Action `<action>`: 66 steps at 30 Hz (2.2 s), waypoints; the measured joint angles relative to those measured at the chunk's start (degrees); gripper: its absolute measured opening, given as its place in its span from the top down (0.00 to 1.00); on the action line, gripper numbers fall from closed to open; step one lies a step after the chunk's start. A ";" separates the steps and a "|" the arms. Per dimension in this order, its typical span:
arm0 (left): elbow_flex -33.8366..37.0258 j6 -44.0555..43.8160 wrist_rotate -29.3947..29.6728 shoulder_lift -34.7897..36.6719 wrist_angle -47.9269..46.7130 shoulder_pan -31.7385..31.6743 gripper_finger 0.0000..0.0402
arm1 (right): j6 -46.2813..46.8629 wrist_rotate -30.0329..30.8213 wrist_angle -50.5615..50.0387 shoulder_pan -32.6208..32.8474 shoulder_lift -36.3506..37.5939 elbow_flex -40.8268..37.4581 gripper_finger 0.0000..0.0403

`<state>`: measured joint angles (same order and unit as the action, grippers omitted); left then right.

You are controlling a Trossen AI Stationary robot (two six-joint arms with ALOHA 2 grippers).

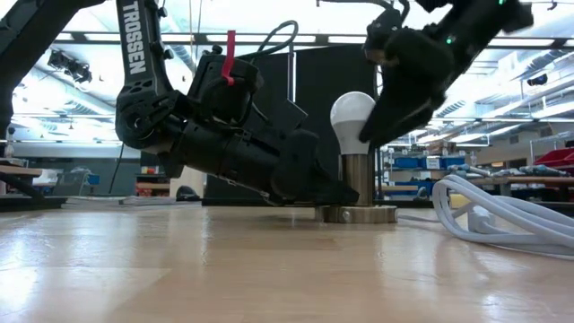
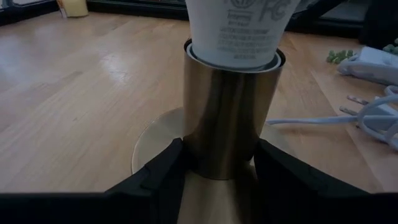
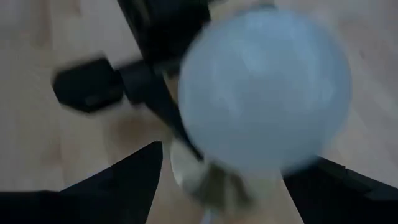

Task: Screw lightbulb
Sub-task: Insert the white lightbulb into the desk lamp

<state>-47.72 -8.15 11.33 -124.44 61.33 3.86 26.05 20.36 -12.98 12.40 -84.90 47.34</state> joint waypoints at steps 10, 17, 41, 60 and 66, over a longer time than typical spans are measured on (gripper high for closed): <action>0.00 0.43 0.00 0.09 -0.73 0.00 0.53 | -11.59 0.15 19.56 -3.18 -0.21 -8.45 0.18; 0.00 0.47 0.00 0.07 -0.84 -0.07 0.53 | -13.94 -0.30 22.67 -3.76 -0.22 -9.16 0.22; -0.02 2.48 1.99 -0.02 -0.48 -0.07 0.53 | -1.89 -2.47 11.18 2.30 4.62 -9.22 0.27; -0.04 4.97 -2.49 -0.02 -0.82 -0.09 0.53 | -8.16 3.67 17.19 1.62 8.24 -12.45 0.22; -0.04 5.89 -2.37 -0.02 -0.26 -0.04 0.49 | -8.03 3.61 33.34 1.81 8.20 -23.20 0.22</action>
<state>-47.77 -2.26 8.96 -124.46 61.07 3.81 18.01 23.97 20.36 14.21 -76.71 24.14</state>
